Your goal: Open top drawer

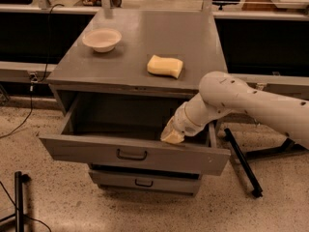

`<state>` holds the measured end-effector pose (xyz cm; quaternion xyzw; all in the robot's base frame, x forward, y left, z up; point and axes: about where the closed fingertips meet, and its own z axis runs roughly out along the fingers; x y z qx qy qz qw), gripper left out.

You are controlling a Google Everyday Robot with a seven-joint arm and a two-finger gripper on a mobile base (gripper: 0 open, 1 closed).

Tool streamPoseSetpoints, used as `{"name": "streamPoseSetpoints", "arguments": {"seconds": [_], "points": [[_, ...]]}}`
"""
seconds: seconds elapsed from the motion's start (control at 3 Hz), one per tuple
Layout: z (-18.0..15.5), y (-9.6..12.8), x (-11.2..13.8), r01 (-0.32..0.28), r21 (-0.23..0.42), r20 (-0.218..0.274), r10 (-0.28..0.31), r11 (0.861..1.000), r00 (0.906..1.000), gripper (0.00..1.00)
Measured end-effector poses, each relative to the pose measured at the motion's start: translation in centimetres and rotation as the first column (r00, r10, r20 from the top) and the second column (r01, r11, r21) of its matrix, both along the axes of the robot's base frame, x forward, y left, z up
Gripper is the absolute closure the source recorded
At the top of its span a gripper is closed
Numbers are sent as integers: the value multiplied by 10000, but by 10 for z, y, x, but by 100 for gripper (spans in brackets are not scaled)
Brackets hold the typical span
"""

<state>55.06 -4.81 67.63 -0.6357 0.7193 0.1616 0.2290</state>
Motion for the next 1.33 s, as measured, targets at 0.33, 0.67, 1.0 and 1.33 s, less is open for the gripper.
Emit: {"name": "streamPoseSetpoints", "arguments": {"seconds": [0.33,0.67,1.0,1.33], "points": [[-2,2,1,-29,2,-41,29,10000,10000,100],[-9,15,17,-38,-85,180,40,10000,9998,100],[-18,28,29,-104,-120,292,107,9999,9995,100],[-27,39,32,-250,-98,266,253,9996,9993,100]]}}
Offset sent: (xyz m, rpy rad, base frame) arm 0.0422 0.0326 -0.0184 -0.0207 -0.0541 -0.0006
